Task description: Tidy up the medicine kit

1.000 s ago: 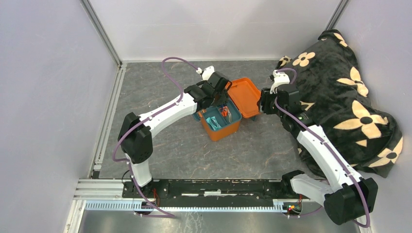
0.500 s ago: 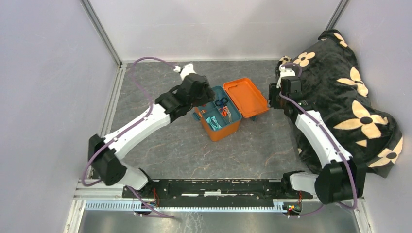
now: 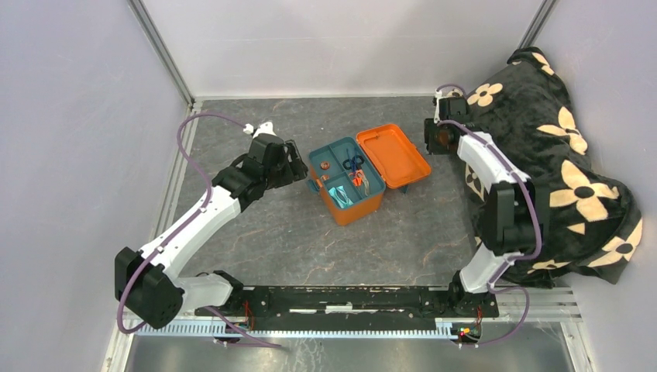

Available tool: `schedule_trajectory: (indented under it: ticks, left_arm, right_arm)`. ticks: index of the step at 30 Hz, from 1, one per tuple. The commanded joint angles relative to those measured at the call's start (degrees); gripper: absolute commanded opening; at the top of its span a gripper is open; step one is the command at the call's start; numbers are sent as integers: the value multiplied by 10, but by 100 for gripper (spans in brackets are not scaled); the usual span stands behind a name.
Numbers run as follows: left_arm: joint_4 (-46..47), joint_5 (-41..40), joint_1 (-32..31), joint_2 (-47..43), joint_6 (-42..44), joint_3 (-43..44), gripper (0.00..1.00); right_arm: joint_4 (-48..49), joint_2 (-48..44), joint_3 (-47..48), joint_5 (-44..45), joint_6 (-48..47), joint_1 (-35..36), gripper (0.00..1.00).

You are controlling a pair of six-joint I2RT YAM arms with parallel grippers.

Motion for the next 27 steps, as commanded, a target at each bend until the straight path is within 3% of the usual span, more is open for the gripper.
schedule_trajectory:
  ticks: [1,4,11,27]
  left_arm:
    - [42,67,4,7,53,-7,79]
    - [56,82,7,12,54,-19,81]
    - [67,101,11,52,56,-27,81]
    - [63,82,62,52,62,-49,78]
  right_arm:
    - [-43,66,76,9,-50,-13,53]
    - [-65,116,108,-13,-84,-21,53]
    - [-59,144,87,-167,-96,-28,52]
    - [107,54,-106,-401,25,-28,51]
